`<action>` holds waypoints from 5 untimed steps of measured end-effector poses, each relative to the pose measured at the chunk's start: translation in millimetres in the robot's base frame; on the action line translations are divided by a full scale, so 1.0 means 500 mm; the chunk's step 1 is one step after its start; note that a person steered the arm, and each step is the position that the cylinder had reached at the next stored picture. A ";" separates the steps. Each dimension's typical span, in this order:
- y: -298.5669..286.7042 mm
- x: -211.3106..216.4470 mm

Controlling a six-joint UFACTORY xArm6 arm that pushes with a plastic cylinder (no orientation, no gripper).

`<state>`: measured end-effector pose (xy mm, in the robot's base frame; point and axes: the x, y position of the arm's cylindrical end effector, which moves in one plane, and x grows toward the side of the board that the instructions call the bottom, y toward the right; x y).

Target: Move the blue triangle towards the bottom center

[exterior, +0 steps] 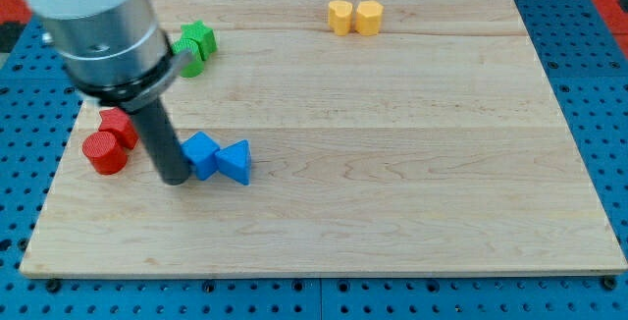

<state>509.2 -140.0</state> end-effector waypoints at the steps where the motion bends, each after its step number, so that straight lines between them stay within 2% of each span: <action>1: 0.016 -0.004; 2: -0.070 -0.023; 3: 0.039 -0.066; 4: 0.095 -0.035; 5: 0.100 0.048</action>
